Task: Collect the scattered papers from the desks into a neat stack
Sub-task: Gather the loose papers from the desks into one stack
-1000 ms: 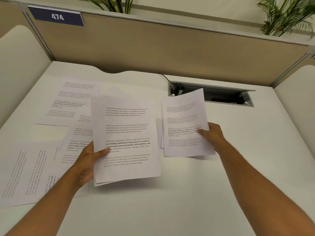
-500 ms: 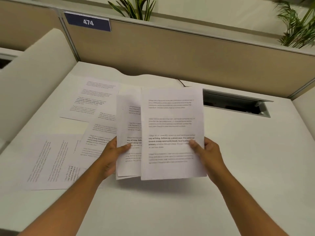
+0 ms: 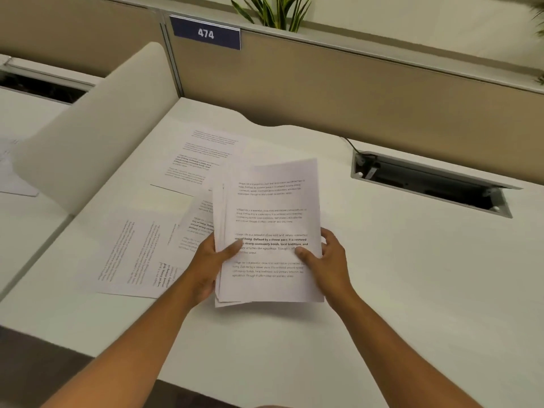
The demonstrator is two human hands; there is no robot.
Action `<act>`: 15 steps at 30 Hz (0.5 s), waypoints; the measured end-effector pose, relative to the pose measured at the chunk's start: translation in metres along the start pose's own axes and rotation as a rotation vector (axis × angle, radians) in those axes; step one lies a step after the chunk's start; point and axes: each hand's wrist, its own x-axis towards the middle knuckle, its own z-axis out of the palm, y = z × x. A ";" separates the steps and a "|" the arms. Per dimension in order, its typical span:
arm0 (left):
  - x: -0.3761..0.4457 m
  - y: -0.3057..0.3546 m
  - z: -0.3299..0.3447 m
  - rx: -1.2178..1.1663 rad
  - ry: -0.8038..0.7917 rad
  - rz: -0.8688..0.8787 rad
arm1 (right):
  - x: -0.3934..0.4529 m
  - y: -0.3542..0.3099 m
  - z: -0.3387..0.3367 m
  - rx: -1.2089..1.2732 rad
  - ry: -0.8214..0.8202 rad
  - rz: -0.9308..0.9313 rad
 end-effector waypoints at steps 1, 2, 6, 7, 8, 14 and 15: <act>0.000 -0.002 -0.007 0.021 0.032 0.006 | 0.001 0.000 0.007 -0.015 -0.018 -0.009; -0.001 -0.003 -0.016 0.036 0.054 0.009 | 0.002 0.000 0.012 -0.029 -0.038 -0.014; -0.010 0.001 -0.051 0.026 0.111 0.025 | 0.020 0.000 0.015 -0.163 0.042 -0.024; -0.012 0.003 -0.062 0.019 0.120 0.031 | 0.028 0.003 0.009 -0.238 0.111 -0.024; -0.015 0.005 -0.073 0.015 0.126 0.039 | 0.036 0.005 0.002 -0.328 0.176 -0.014; -0.028 0.021 -0.127 -0.012 0.171 0.077 | 0.063 0.010 -0.022 -0.670 0.246 0.269; -0.029 0.024 -0.134 -0.015 0.174 0.079 | 0.065 0.008 -0.022 -0.666 0.251 0.283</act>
